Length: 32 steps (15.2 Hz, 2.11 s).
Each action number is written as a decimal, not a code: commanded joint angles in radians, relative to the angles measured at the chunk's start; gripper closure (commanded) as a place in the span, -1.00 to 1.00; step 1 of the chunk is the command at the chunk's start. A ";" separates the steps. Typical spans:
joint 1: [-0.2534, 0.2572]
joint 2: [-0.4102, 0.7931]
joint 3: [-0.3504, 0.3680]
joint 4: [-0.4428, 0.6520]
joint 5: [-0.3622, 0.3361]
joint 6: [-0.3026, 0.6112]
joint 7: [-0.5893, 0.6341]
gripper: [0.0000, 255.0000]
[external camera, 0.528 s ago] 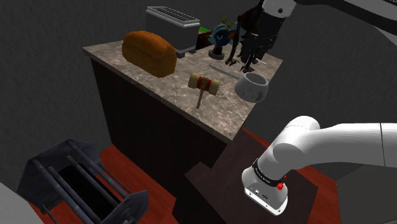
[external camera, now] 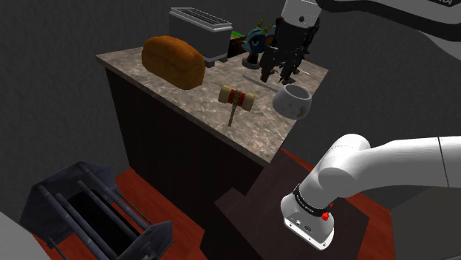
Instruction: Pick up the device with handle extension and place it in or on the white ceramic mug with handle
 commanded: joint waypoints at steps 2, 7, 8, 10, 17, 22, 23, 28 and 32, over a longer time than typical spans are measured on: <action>0.022 0.032 0.049 -0.011 0.055 0.030 0.060 -1.00; 0.049 0.091 0.110 -0.018 0.120 0.083 0.130 -1.00; 0.050 0.089 0.111 -0.033 0.121 0.095 0.130 -1.00; 0.051 0.084 0.113 -0.063 0.124 0.121 0.129 -1.00; 0.053 0.078 0.117 -0.115 0.128 0.167 0.128 -1.00; 0.053 0.078 0.117 -0.114 0.128 0.167 0.128 1.00; 0.053 0.078 0.117 -0.114 0.128 0.167 0.128 1.00; 0.053 0.078 0.117 -0.115 0.128 0.167 0.128 1.00; 0.052 0.079 0.116 -0.100 0.126 0.154 0.128 1.00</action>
